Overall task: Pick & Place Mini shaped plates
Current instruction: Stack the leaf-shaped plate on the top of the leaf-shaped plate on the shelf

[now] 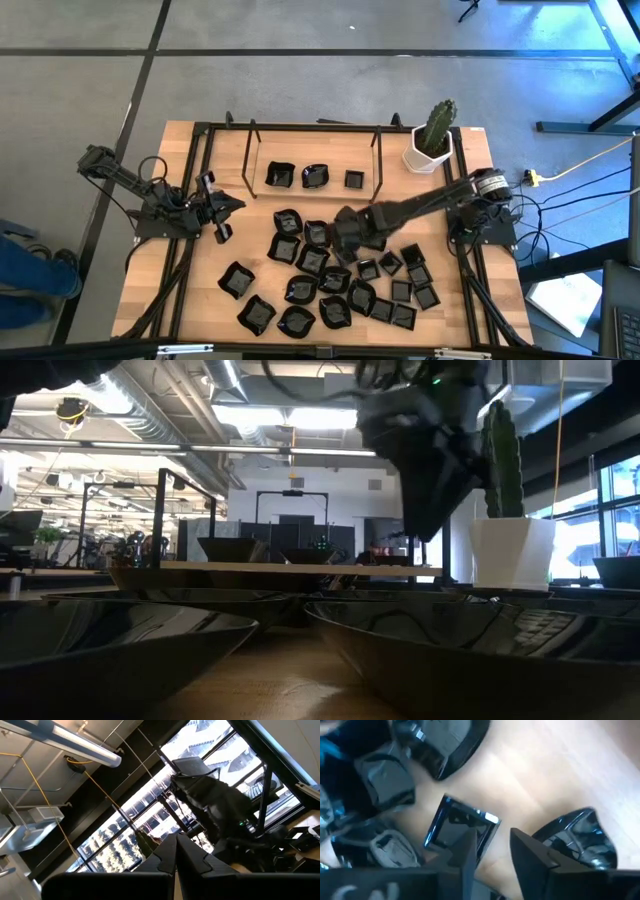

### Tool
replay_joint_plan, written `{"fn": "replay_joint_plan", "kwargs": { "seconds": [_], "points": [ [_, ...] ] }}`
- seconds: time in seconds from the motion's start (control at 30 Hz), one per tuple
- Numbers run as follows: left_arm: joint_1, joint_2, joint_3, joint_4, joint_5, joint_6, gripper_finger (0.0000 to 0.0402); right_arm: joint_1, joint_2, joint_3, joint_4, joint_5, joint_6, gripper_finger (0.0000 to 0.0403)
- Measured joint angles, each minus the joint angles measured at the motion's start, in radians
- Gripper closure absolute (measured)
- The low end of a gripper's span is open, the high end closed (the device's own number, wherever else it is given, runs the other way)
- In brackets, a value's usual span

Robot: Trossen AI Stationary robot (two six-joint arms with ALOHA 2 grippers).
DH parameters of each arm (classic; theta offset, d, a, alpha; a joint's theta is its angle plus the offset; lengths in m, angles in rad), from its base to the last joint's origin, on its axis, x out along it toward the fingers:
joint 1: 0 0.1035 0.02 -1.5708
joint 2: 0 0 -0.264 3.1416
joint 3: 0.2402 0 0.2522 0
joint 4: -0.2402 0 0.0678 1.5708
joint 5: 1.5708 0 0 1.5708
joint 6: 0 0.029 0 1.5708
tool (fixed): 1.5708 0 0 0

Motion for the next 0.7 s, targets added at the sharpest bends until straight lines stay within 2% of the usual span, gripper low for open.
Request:
{"fn": "replay_joint_plan", "kwargs": {
  "seconds": [0.17, 0.33, 0.7],
  "points": [
    [0.000, 0.000, 0.000, -0.001, -0.001, 0.015, 0.0396, -0.045, 0.001, 0.000, -0.031, -0.025, 0.022, 0.0257],
    [0.000, 0.000, 0.000, -0.002, -0.006, 0.016, 0.0399, -0.059, 0.037, 0.000, -0.082, -0.128, 0.026, 0.0257],
    [0.000, 0.000, 0.000, -0.002, -0.007, 0.017, 0.0399, -0.069, 0.132, 0.000, -0.164, -0.112, -0.006, 0.0257]
  ]
}}
